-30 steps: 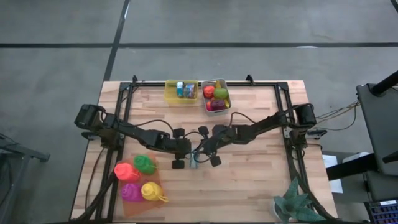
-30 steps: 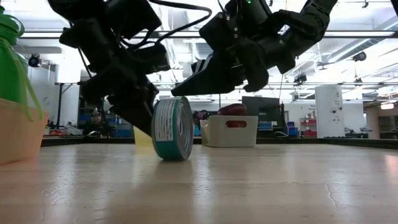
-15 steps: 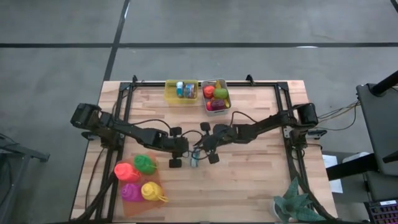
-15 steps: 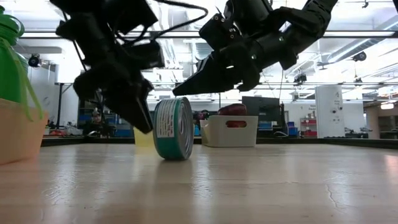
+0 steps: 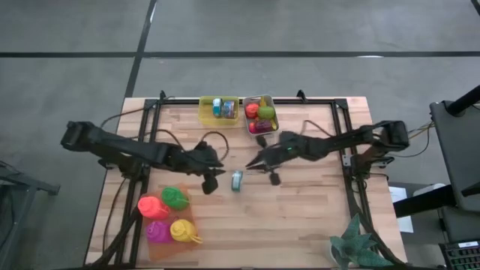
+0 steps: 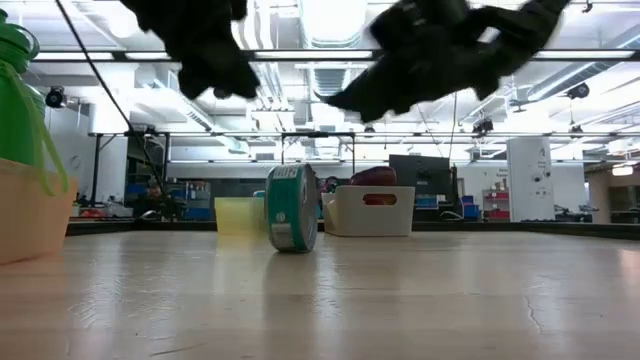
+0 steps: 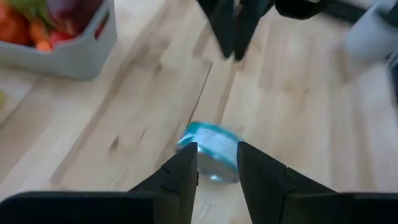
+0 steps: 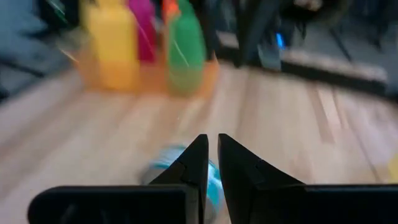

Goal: Pick & Place Food Item
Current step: Put the blue tuna can into the yellow bin

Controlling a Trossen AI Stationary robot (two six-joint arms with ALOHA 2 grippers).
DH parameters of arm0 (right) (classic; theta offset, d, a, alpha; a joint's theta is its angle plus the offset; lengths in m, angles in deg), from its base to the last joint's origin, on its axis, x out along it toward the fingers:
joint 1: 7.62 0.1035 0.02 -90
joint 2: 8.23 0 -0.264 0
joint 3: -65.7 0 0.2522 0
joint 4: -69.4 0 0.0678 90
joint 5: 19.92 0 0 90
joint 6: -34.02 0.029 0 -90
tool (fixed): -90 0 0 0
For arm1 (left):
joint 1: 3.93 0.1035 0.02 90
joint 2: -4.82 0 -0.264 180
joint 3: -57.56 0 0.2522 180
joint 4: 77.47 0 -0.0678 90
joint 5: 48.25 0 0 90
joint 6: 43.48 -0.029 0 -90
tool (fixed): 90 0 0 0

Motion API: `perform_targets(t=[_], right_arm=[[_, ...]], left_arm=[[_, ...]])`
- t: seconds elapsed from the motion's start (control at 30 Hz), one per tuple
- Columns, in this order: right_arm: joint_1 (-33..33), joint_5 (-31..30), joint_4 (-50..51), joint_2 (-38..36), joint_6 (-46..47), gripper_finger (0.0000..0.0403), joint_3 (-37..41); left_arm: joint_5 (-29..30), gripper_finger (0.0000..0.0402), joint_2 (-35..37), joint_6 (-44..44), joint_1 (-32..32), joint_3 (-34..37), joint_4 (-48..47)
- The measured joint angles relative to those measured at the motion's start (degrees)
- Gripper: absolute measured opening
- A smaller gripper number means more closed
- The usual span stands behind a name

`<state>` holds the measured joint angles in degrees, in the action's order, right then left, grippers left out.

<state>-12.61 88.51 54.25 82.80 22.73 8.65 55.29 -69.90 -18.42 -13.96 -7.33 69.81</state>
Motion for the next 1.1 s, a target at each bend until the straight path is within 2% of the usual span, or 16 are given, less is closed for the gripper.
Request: perform_targets(t=[0.07,0.2,0.33,0.4,0.5,0.6,0.8,0.97,1.1], right_arm=[[-1.66,2.01,-6.65,-3.68,1.35,0.0033,5.14],[-4.81,-2.05,-15.17,-11.30,5.24,0.0033,15.33],[-6.02,-4.62,-21.46,-19.26,6.69,0.0033,22.91],[-6.16,-8.08,-22.45,-22.78,7.10,0.0033,25.80],[-6.16,-13.12,-23.23,-26.91,8.27,0.0033,28.43],[-6.16,-14.57,-22.97,-29.98,7.73,0.0033,30.67],[-6.16,-15.90,-22.11,-35.33,0.12,0.0033,34.27],[-6.14,-15.76,-22.06,-37.48,1.29,0.0033,36.45],[-6.14,-15.66,-21.91,-37.38,2.61,0.0033,37.22]], left_arm=[[0.02,0.0118,2.59,0.37,-0.01,0.03,0.23],[1.41,0.0118,6.36,0.35,-0.01,0.05,0.99],[6.77,0.0118,7.28,0.35,-0.01,0.10,3.11],[10.92,0.0118,7.07,0.35,0.04,0.10,3.50],[17.29,0.0118,6.86,1.13,0.17,0.76,3.44],[19.50,0.0118,6.84,3.73,0.34,0.88,3.49],[19.52,0.0118,6.84,6.74,0.34,0.88,3.34],[19.49,0.0118,6.84,7.30,0.34,0.88,2.79],[19.49,0.0118,6.84,11.58,0.34,0.88,2.79]])
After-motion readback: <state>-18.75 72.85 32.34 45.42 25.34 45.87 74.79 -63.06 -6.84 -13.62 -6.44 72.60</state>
